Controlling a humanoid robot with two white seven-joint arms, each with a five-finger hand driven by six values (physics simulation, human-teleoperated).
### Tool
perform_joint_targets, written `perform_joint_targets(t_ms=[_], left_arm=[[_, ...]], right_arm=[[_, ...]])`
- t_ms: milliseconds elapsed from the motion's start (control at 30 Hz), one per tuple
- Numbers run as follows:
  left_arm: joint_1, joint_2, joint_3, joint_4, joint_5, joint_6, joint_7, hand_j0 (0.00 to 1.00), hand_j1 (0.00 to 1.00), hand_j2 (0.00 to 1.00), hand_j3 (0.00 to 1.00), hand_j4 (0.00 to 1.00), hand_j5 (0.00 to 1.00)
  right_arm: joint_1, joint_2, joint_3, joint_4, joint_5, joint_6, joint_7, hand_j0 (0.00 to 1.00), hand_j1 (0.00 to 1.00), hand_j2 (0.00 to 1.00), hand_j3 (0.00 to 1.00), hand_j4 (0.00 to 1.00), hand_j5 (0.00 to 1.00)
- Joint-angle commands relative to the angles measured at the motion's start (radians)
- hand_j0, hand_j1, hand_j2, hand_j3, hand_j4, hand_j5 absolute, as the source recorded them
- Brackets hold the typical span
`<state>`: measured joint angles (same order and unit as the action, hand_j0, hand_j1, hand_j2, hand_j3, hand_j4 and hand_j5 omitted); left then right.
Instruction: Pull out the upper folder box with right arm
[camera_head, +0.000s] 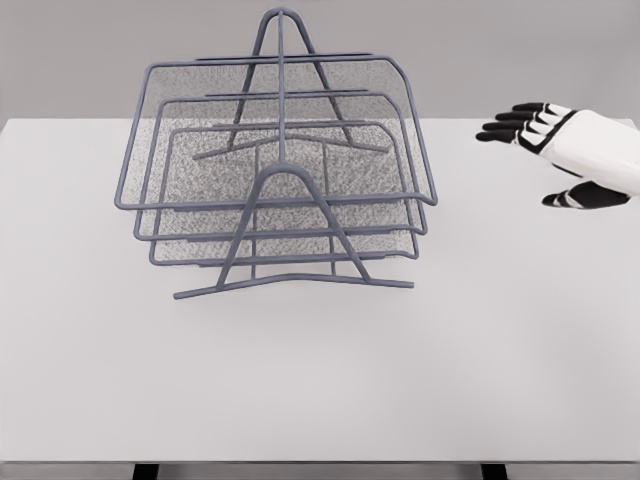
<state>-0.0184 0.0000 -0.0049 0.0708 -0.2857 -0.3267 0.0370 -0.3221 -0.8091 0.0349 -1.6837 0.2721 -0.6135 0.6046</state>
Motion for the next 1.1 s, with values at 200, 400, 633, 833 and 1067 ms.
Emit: perform_joint_targets(t_ms=[200, 400, 633, 833, 1067], left_arm=[[0.000, 0.000, 0.000, 0.000, 0.000, 0.000, 0.000, 1.00, 1.00, 1.00, 1.00, 1.00, 1.00], [0.000, 0.000, 0.000, 0.000, 0.000, 0.000, 0.000, 1.00, 1.00, 1.00, 1.00, 1.00, 1.00], [0.000, 0.000, 0.000, 0.000, 0.000, 0.000, 0.000, 1.00, 1.00, 1.00, 1.00, 1.00, 1.00], [0.000, 0.000, 0.000, 0.000, 0.000, 0.000, 0.000, 1.00, 1.00, 1.00, 1.00, 1.00, 1.00], [0.000, 0.000, 0.000, 0.000, 0.000, 0.000, 0.000, 1.00, 1.00, 1.00, 1.00, 1.00, 1.00]], right_arm=[[-0.365, 0.008, 0.416, 0.116, -0.013, 0.003, 0.006, 1.00, 1.00, 1.00, 1.00, 1.00, 1.00], [-0.543, 0.094, 0.606, 0.213, -0.007, 0.003, 0.006, 1.00, 1.00, 1.00, 1.00, 1.00, 1.00], [-0.543, 0.088, 0.654, 0.213, -0.004, 0.003, 0.006, 1.00, 1.00, 1.00, 1.00, 1.00, 1.00], [-0.541, 0.027, 0.651, 0.205, -0.013, 0.003, 0.006, 1.00, 1.00, 1.00, 1.00, 1.00, 1.00], [-0.535, 0.027, 0.681, 0.205, -0.002, 0.003, 0.006, 1.00, 1.00, 1.00, 1.00, 1.00, 1.00]])
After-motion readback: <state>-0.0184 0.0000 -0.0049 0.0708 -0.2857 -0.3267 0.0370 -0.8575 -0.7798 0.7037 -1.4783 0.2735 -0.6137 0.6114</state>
